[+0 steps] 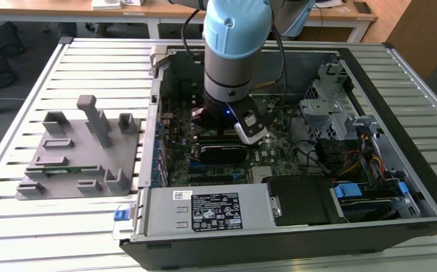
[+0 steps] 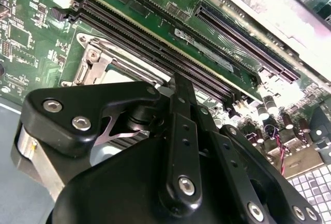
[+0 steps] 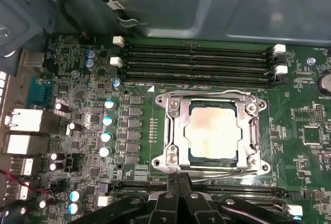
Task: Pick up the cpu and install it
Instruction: 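Install the second cpu locking lever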
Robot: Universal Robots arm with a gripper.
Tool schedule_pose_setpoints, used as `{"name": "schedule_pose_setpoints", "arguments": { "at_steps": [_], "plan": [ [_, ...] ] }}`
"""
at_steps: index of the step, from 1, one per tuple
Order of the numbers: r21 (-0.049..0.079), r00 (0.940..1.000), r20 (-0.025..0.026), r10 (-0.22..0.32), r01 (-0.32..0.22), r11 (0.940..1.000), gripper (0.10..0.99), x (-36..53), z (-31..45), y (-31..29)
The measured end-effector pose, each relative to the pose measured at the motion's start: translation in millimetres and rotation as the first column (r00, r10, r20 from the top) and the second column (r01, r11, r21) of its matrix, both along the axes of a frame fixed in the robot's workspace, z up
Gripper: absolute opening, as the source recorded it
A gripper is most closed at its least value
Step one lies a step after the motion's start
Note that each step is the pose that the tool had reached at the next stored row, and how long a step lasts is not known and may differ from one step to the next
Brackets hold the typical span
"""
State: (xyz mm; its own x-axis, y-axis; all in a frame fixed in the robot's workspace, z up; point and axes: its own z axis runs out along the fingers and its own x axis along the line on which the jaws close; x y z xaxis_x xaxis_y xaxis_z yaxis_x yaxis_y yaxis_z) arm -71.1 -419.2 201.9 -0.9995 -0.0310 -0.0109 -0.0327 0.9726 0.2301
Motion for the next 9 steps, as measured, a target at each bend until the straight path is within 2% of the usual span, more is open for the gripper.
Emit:
{"name": "schedule_pose_setpoints", "arguments": {
  "at_steps": [6,9],
  "plan": [
    [0.009,1.0,-0.0001,0.0,0.0,1.0,0.106,-0.3,-3.2,-0.2],
    [0.022,1.0,0.0,0.0,0.0,0.9997,0.106,-3.1,-3.5,-0.8]
  ]
}}
